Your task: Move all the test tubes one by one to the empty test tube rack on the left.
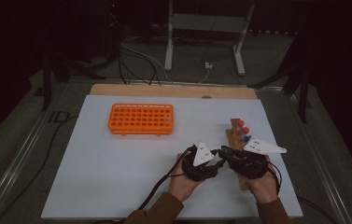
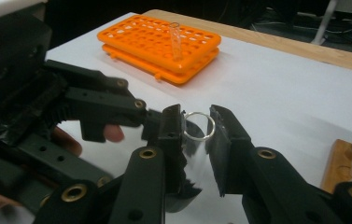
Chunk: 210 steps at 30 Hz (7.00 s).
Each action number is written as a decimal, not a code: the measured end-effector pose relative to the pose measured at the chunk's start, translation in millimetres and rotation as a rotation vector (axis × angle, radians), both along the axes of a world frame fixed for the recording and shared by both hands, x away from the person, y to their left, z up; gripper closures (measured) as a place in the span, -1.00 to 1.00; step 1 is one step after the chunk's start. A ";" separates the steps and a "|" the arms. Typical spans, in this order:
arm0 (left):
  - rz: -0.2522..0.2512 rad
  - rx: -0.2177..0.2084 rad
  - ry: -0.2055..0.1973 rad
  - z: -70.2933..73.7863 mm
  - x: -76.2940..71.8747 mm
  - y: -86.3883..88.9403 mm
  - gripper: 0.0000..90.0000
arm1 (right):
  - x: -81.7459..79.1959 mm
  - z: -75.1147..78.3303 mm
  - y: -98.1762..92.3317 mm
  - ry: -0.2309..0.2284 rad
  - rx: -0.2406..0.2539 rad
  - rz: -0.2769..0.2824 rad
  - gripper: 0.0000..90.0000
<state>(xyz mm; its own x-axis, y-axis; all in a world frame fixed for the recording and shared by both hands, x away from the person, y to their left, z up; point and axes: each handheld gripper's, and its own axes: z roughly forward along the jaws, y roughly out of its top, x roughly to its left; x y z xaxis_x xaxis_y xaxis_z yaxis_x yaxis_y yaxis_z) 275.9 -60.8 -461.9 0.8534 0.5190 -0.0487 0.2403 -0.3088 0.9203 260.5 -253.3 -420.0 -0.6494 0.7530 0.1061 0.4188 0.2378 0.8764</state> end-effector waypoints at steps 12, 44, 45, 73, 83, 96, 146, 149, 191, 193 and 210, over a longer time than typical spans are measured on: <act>-0.023 0.002 0.002 -0.5 -0.3 0.0 0.69 | -0.1 -0.8 1.6 0.005 -0.001 0.013 0.69; 0.054 -0.030 0.013 8.7 11.5 25.2 0.70 | -3.4 12.0 -22.8 -0.124 0.044 -0.131 -0.84; 0.059 -0.033 0.013 9.6 12.3 27.0 0.70 | -3.4 12.0 -23.3 -0.121 0.044 -0.138 -0.86; 0.209 -0.076 -0.052 36.7 53.0 98.3 0.69 | -3.4 11.9 -32.4 -0.122 0.064 -0.178 -1.00; 0.276 -0.055 -0.085 37.2 65.8 115.2 0.69 | -4.6 13.6 -34.7 -0.127 0.070 -0.181 -1.00; 0.379 -0.012 -0.102 29.6 87.5 129.4 0.69 | -4.9 14.8 -36.4 -0.129 0.075 -0.184 -1.00; 0.523 0.140 0.048 -34.8 124.9 129.5 0.70 | -6.8 16.6 -38.2 -0.133 0.079 -0.174 -1.00; 0.518 0.154 0.056 -35.6 125.0 129.6 0.70 | -7.2 16.9 -39.0 -0.135 0.079 -0.175 -1.00; 0.417 -0.112 0.146 -5.6 60.0 146.9 -0.99 | 5.6 -17.7 -72.9 -0.033 0.016 -0.242 -0.32; 0.403 -0.130 0.143 -2.6 55.0 147.6 -0.99 | 6.0 -20.0 -73.3 -0.028 0.006 -0.235 -0.19; 0.318 -0.159 0.133 19.7 30.8 139.2 -0.99 | 13.7 -34.9 -71.8 0.003 -0.069 -0.263 0.47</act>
